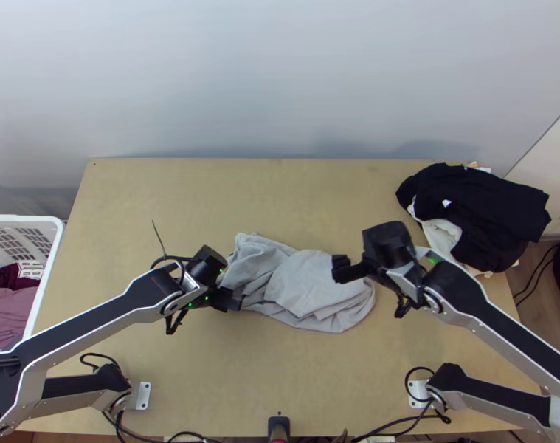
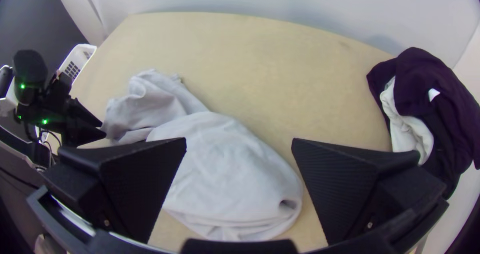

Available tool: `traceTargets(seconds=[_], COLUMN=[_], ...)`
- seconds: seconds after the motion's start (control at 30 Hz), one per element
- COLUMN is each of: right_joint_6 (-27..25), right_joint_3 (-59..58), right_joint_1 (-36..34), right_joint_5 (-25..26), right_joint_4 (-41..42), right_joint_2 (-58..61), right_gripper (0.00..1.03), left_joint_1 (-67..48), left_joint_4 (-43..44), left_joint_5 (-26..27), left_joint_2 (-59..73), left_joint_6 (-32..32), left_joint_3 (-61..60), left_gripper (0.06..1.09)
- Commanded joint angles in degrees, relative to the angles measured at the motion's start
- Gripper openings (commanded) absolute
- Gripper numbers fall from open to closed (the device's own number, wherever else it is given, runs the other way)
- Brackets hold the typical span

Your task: Fold the t-shirt

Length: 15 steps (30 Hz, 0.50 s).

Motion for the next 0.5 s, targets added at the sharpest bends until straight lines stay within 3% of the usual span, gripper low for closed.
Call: traceTargets(seconds=[0.0, 0.13, 0.47], right_joint_6=[-0.3, -0.1, -1.2], right_joint_3=[0.0, -1.3, -1.7], right_joint_1=[5.5, 9.2, 19.3], right_joint_5=[-0.2, -0.2, -0.2], right_joint_4=[0.7, 0.7, 6.2], right_joint_2=[3.0, 4.1, 12.9], right_gripper=[0.98, 0.98, 0.98], left_joint_1=[0.4, 0.8, 5.7], left_joint_4=[6.7, 7.3, 4.5], left_joint_5=[0.2, 0.2, 0.2], left_joint_2=[0.6, 0.5, -2.2], left_joint_6=[-0.3, -0.9, -0.7], left_joint_3=[-3.8, -3.5, 1.2], left_gripper=[0.31, 0.09, 0.09])
